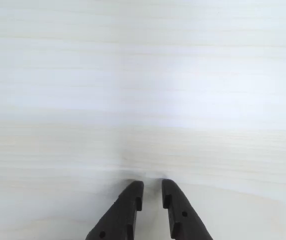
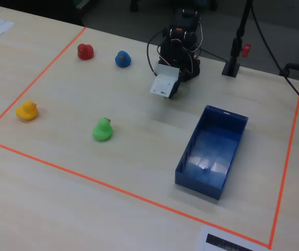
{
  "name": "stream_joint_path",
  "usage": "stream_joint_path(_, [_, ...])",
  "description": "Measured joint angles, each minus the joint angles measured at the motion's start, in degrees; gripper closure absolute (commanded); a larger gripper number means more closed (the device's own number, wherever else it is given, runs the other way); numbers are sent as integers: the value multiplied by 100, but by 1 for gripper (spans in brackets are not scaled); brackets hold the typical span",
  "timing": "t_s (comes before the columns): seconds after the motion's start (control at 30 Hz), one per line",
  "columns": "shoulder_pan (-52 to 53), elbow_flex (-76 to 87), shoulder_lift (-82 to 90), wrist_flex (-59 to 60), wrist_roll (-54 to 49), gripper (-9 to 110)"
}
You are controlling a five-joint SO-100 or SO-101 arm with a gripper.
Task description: Grasp yellow duck and put it into box.
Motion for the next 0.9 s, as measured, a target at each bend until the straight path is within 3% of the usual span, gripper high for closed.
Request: stream_joint_path(0.9, [0,0,0,0,0,101])
